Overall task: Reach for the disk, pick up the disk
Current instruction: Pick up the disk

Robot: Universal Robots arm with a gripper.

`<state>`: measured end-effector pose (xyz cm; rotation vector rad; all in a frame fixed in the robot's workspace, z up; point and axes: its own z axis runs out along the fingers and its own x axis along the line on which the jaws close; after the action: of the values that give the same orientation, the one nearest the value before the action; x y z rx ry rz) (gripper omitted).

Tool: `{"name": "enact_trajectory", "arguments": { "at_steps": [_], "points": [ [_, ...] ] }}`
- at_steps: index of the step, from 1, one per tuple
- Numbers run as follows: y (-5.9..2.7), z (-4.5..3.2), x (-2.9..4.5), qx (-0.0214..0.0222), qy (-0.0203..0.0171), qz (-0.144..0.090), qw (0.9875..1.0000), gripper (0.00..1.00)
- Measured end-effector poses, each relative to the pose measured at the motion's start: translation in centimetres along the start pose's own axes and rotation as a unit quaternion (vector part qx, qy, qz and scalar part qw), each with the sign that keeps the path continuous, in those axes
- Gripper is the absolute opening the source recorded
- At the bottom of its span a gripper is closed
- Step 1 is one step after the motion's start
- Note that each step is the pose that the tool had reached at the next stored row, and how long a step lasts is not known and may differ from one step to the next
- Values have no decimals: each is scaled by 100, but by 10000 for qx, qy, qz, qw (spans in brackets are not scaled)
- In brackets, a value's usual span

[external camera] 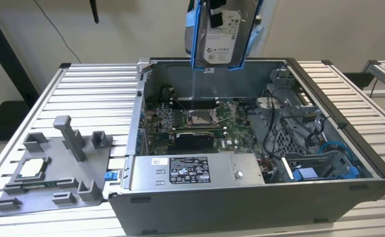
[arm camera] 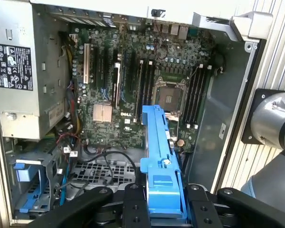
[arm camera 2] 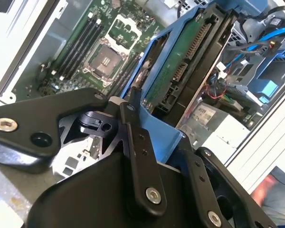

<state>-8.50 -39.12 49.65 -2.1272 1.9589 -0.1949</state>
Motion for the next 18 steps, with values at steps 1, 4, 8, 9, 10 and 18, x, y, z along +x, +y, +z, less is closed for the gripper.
{"name": "enact_trajectory", "arguments": {
  "at_steps": [1,4,8,9,10,18],
  "points": [
    [-16,4,2,0,0,0,10000,0],
    [-68,18,6,0,0,0,10000,0],
    [-151,41,14,0,0,0,10000,0],
    [-167,45,16,0,0,0,10000,0],
    [-182,49,17,0,0,0,10000,0],
    [-296,80,28,0,0,0,10000,0]
  ]
}}
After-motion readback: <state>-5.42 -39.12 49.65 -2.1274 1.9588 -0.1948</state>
